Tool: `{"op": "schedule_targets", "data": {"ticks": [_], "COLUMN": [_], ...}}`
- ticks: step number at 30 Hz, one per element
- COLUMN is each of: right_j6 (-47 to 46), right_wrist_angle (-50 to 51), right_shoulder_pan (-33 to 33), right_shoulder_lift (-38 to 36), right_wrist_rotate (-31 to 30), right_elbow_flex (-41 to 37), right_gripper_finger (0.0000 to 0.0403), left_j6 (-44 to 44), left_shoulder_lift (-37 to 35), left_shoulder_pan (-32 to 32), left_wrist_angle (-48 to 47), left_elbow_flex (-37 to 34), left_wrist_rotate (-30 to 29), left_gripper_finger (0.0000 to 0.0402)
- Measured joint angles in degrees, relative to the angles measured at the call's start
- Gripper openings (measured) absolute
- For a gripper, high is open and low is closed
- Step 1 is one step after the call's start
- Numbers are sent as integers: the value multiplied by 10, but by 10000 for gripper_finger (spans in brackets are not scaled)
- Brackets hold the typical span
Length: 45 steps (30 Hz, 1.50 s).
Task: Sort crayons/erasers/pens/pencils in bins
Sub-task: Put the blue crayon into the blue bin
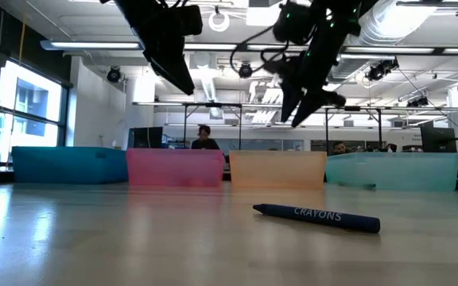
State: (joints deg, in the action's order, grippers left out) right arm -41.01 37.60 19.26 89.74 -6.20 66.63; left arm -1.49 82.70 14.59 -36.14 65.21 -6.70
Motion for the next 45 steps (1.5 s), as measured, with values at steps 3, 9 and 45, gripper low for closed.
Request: {"op": "schedule_targets", "data": {"ticks": [3,9,45], "right_j6": [-1,-16,-26], "right_wrist_angle": [2,7,145], "right_shoulder_pan": [-9,-30,-88], "right_shoulder_lift": [-31,-90,-171], "right_wrist_rotate": [-2,-13,-56], "right_elbow_flex": [0,0,0], "right_gripper_finger": [119,119,119], "left_j6": [16,14,8], "left_shoulder_lift": [0,0,160], "left_shoulder_pan": [0,-8,-191], "left_wrist_angle": [4,47,29], "left_elbow_flex": [0,0,188], "left_wrist_rotate": [1,47,10], "left_gripper_finger": [211,227,227]}}
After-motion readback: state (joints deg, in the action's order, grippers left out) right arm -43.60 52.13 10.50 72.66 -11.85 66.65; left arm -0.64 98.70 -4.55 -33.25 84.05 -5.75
